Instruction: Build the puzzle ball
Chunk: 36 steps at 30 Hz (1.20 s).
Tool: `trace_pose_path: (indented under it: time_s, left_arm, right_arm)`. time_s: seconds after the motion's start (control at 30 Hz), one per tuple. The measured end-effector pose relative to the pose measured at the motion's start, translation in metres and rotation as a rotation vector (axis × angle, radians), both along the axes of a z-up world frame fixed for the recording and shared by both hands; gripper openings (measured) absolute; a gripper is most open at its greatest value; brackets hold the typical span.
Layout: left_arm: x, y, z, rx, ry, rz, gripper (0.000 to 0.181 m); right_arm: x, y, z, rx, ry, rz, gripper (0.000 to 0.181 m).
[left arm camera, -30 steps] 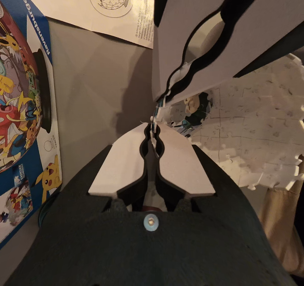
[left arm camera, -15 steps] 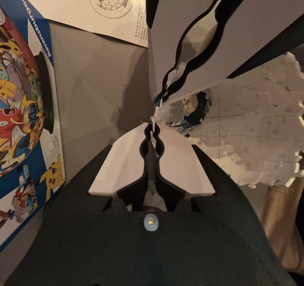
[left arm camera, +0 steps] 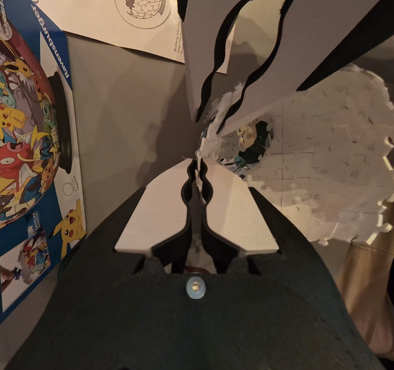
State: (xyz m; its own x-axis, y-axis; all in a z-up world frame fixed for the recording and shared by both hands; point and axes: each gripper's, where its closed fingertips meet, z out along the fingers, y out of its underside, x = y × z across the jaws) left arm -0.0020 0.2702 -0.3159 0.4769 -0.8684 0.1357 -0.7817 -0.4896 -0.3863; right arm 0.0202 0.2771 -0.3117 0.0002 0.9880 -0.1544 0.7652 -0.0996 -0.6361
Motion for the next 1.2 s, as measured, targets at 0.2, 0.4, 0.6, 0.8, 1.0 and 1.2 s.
trace_pose_path:
  time_s: [0.2, 0.4, 0.6, 0.8, 1.0, 1.2]
  left_arm:
    - [0.002, 0.000, 0.001, 0.016, 0.015, 0.001, 0.003]
    - [0.002, -0.001, 0.002, 0.026, 0.029, 0.002, 0.003]
    - [0.002, 0.000, 0.004, 0.034, 0.027, 0.015, 0.003]
    - [0.002, -0.001, 0.004, 0.037, 0.028, 0.016, 0.003]
    - [0.001, -0.002, 0.005, 0.049, 0.013, 0.020, 0.003]
    - [-0.001, -0.002, 0.003, 0.049, 0.007, 0.039, 0.003]
  right_arm:
    - [0.006, -0.001, -0.008, -0.077, -0.055, -0.038, 0.010]
    - [0.005, -0.004, -0.010, -0.123, -0.059, -0.051, 0.004]
    - [0.006, -0.005, -0.008, -0.128, -0.057, -0.046, 0.001]
    - [0.005, -0.006, -0.007, -0.124, -0.058, -0.048, 0.000]
    - [0.003, -0.007, -0.006, -0.141, -0.042, -0.064, 0.004]
    - [0.009, -0.002, 0.001, -0.116, -0.041, -0.085, 0.017]
